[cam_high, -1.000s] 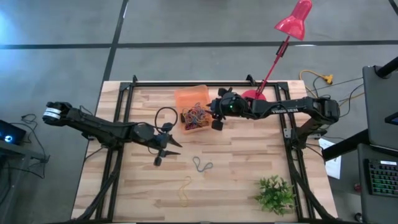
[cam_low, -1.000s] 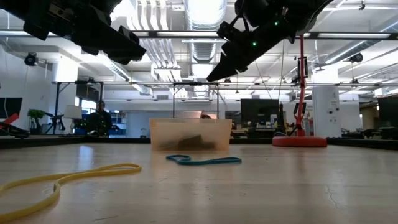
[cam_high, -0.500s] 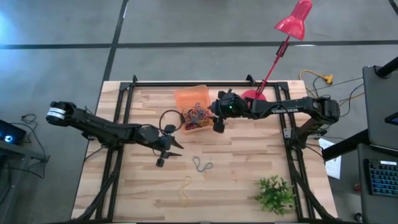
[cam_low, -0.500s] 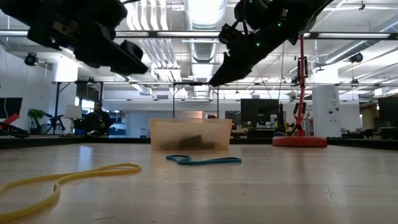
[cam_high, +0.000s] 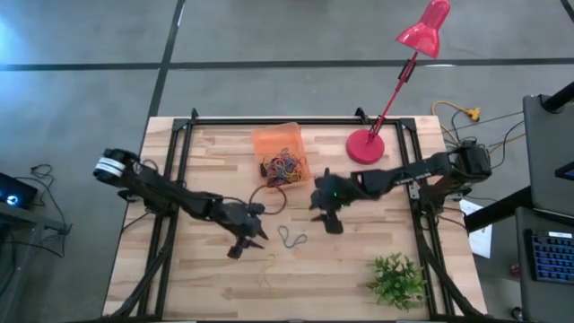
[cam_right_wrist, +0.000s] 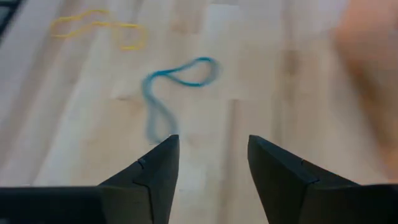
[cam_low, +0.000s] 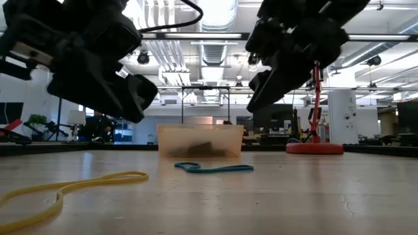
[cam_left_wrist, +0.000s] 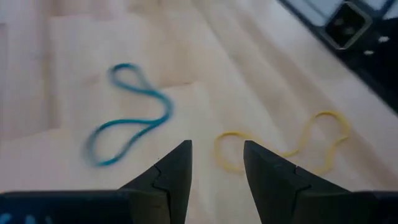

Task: Pick and place rubber bands into bin
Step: Put the blue rubber band into the orange bin

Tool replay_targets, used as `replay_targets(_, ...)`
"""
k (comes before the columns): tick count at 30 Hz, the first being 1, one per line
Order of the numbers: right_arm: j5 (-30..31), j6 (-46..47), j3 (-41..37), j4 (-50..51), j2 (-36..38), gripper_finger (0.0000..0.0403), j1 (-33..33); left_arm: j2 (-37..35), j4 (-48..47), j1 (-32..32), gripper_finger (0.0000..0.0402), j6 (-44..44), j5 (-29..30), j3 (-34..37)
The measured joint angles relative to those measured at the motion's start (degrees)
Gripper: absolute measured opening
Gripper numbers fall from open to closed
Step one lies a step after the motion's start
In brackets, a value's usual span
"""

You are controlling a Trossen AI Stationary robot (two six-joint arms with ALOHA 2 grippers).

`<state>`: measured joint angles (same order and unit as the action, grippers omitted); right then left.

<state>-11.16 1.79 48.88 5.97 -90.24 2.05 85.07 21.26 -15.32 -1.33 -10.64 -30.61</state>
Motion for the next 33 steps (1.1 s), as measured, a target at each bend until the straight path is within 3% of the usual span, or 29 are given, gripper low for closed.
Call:
replay_targets(6,1.6,4.0,-2.5,-4.0,0.0,0.0168,6.7,4.6,2.3,-5.9,0.0129,-2.3,0.2,-2.7)
replay_targets(12,6.5,4.7,-2.9,-5.8,0.0,0.0158,10.5,5.3,2.3,-8.1,0.0129,7.3,15.6,-5.3)
replay_targets(16,6.8,5.9,-2.9,-6.9,0.0,0.0152,12.2,6.7,2.3,-7.5,0.0129,13.7,20.3,-7.1)
replay_targets(21,6.8,8.4,-3.2,-7.0,0.0,0.0148,14.7,11.0,0.2,-6.4,0.0129,18.0,20.3,-11.0)
replay_targets(27,7.1,10.6,-3.4,-7.0,0.0,0.0146,17.7,16.4,-12.9,-3.9,0.0129,18.0,19.7,-19.4)
replay_targets(33,8.4,11.6,-3.5,-7.0,0.0,0.014,19.9,19.6,-19.4,-1.2,0.0129,16.8,13.9,-25.5)
